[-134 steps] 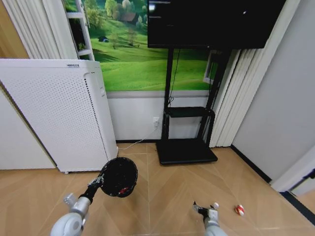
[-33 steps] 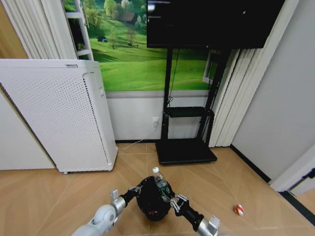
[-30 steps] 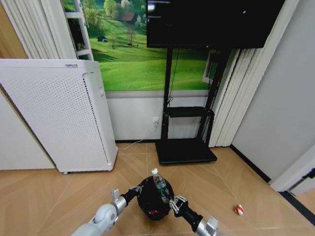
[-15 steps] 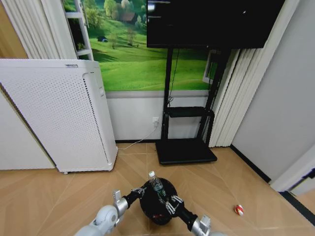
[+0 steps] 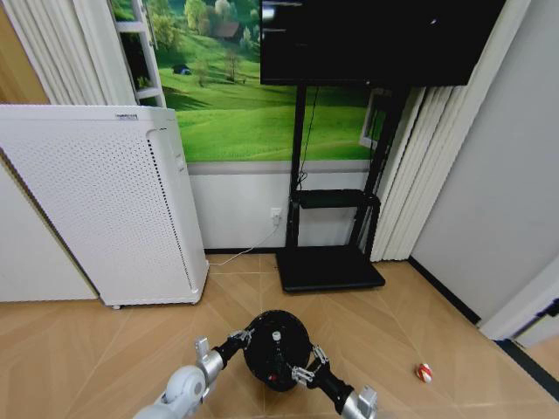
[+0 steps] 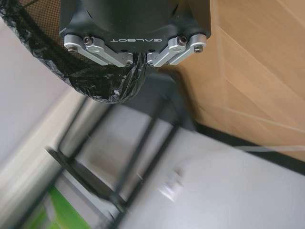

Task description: Pick up the trash bin and place the garbage on the floor into it.

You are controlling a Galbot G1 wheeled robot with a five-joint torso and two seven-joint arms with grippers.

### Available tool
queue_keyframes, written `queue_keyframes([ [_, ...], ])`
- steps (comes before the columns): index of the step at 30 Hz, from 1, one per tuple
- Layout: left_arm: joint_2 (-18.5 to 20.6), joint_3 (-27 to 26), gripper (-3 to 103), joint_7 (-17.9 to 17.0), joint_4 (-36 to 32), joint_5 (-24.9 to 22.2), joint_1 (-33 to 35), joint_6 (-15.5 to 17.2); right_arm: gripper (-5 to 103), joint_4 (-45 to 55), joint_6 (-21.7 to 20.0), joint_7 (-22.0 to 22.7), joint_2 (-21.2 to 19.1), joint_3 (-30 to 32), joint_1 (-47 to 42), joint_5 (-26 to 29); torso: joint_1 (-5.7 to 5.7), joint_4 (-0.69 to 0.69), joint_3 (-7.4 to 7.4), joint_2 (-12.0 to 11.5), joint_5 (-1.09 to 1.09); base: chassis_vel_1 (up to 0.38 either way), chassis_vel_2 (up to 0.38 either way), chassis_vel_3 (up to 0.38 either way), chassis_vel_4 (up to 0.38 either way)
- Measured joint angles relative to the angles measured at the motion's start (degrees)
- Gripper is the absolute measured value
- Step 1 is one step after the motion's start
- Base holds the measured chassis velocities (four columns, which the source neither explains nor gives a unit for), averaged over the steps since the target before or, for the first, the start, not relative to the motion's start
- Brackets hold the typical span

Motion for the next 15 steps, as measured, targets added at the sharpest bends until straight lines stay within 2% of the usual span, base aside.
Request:
queue_keyframes([
  [2, 0.9, -5.0, 7, -1.5, -0.6, -1.0, 1.5, -0.6, 99, 0.8, -1.5, 4.2, 2.0, 2.2, -2.2, -0.4, 0.00, -0.04, 0.00, 0.0, -0.01, 0.000, 0.000, 0.000, 0.000],
  [3, 0.9, -5.0, 7, -1.5, -0.6, -1.0, 1.5, -0.6, 99, 0.8, -1.5, 4.2, 2.0, 2.2, -2.2, -0.4, 0.00, -0.04, 0.00, 0.0, -0.01, 0.000, 0.000, 0.000, 0.000],
  [5, 0.9, -8.8, 7, -4.9, -0.7, -1.1, 2.9, -2.2, 100, 0.9, -3.0, 6.5, 3.1, 2.9, -2.4, -0.3, 0.00, -0.05, 0.00, 0.0, 0.00, 0.000, 0.000, 0.000, 0.000],
  [6, 0.9, -8.8, 7, -4.9, -0.7, -1.1, 2.9, -2.2, 100, 0.9, -3.0, 6.5, 3.1, 2.9, -2.4, -0.3, 0.00, -0.05, 0.00, 0.0, 0.00, 0.000, 0.000, 0.000, 0.000],
  [8, 0.2, -14.4, 7, -7.7, -1.4, -2.0, 6.0, -2.7, 100, 0.3, -3.9, 7.8, 3.7, 3.0, -1.4, 0.1, 0.00, -0.01, 0.00, 0.0, -0.01, 0.000, 0.000, 0.000, 0.000],
  [9, 0.2, -14.4, 7, -7.7, -1.4, -2.0, 6.0, -2.7, 100, 0.3, -3.9, 7.8, 3.7, 3.0, -1.4, 0.1, 0.00, -0.01, 0.00, 0.0, -0.01, 0.000, 0.000, 0.000, 0.000],
  [11, -0.4, -19.1, 7, -8.5, -2.7, -2.1, 9.4, -2.6, 100, -0.5, -4.5, 8.2, 4.0, 3.2, -1.0, -0.6, 0.00, 0.01, 0.00, 0.0, -0.01, -0.045, -0.031, 0.094, 0.067],
  [15, -0.9, -22.3, 7, -8.6, -3.3, -2.1, 11.9, -2.7, 100, -1.5, -4.6, 8.4, 4.1, 3.5, -1.0, -1.8, 0.00, -0.01, 0.00, 0.0, 0.02, -0.091, -0.095, 0.115, 0.096],
])
